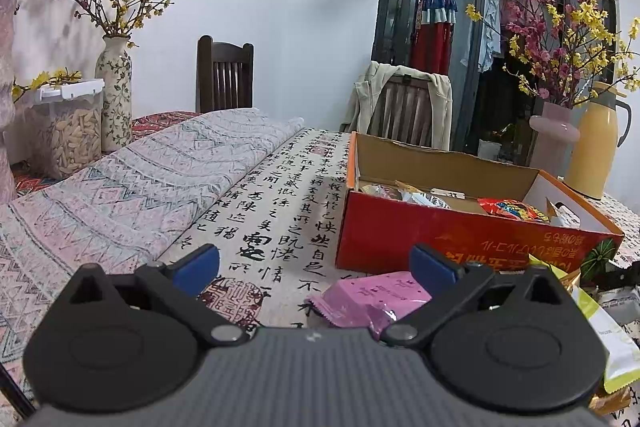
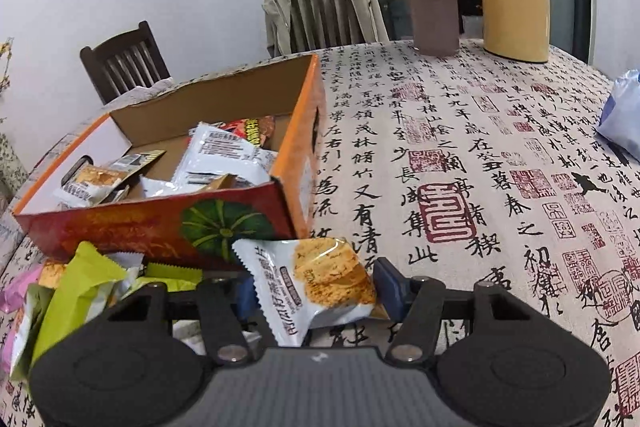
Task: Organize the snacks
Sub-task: 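Move both grippers back to the pile and grasp a biscuit packet with the right, then grasp the pink packet with the left gripper while the right holds the biscuit packet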
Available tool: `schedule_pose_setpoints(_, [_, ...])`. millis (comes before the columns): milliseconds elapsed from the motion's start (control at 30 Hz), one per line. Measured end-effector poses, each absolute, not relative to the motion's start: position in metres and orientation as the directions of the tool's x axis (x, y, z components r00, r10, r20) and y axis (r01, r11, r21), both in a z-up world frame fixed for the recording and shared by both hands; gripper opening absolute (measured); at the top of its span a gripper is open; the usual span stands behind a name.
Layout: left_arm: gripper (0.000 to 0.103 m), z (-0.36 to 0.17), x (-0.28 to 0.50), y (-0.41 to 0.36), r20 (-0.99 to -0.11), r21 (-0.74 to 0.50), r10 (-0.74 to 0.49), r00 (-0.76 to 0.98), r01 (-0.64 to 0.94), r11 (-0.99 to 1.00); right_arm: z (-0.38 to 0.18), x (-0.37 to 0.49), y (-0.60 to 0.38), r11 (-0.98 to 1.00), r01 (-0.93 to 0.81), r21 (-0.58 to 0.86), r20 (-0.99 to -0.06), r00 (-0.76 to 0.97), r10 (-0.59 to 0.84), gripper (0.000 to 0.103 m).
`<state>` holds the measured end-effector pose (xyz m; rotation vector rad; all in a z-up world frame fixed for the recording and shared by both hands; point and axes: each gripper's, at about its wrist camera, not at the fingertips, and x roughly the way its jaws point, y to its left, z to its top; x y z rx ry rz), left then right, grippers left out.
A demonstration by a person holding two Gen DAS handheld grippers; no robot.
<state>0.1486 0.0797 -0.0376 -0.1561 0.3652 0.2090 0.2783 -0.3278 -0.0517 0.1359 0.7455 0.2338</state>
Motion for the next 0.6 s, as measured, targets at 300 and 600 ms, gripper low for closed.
schedule_pose_setpoints(300, [0.103, -0.037, 0.148, 0.080, -0.369, -0.115, 0.174, 0.913, -0.231, 0.966, -0.043, 0.247, -0.332, 0.975, -0.143, 0.171, -0.554, 0.805, 0.215, 0.041])
schedule_pose_setpoints(600, [0.103, -0.038, 0.148, 0.080, -0.369, -0.114, 0.175, 0.913, -0.231, 0.966, -0.033, 0.188, -0.327, 0.971, -0.153, 0.184, -0.354, 0.911, 0.210, 0.040])
